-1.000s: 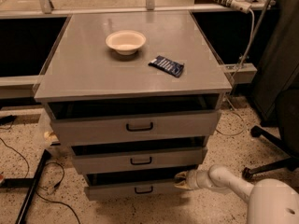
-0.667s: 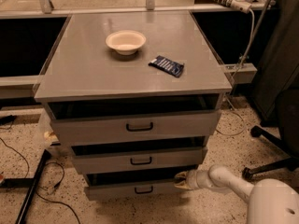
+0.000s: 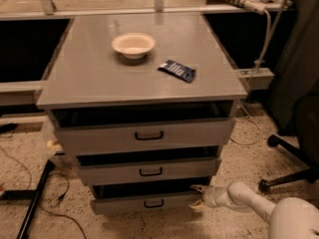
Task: Open bottom drawer
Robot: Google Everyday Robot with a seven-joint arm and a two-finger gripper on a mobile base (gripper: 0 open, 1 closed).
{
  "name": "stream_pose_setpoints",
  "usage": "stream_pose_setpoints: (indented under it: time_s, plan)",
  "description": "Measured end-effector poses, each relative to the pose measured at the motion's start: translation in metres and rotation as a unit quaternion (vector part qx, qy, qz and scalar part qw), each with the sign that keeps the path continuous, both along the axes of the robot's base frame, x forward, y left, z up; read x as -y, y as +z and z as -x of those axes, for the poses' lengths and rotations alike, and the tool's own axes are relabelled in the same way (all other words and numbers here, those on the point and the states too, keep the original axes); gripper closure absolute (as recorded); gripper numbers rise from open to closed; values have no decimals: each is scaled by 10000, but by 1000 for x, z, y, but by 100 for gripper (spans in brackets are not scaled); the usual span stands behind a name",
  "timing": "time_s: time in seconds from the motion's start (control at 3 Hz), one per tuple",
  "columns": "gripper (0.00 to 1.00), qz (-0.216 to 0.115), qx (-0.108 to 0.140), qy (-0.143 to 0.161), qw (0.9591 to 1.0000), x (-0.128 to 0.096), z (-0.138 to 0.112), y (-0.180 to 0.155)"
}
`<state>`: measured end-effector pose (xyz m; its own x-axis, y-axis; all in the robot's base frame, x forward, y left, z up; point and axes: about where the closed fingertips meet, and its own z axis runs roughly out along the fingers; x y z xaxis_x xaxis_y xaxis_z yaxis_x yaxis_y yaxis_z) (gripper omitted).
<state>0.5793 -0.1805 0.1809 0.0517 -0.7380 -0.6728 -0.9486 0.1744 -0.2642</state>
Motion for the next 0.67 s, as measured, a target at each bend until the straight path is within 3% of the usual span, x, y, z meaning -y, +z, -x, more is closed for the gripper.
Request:
stream_pose_setpoints:
  time_s: [0.33,0.67]
  plan:
    - [62,0,-1,0,10000,0,0,1]
    - [85,-39,-110,-52,9999,13,28,-2]
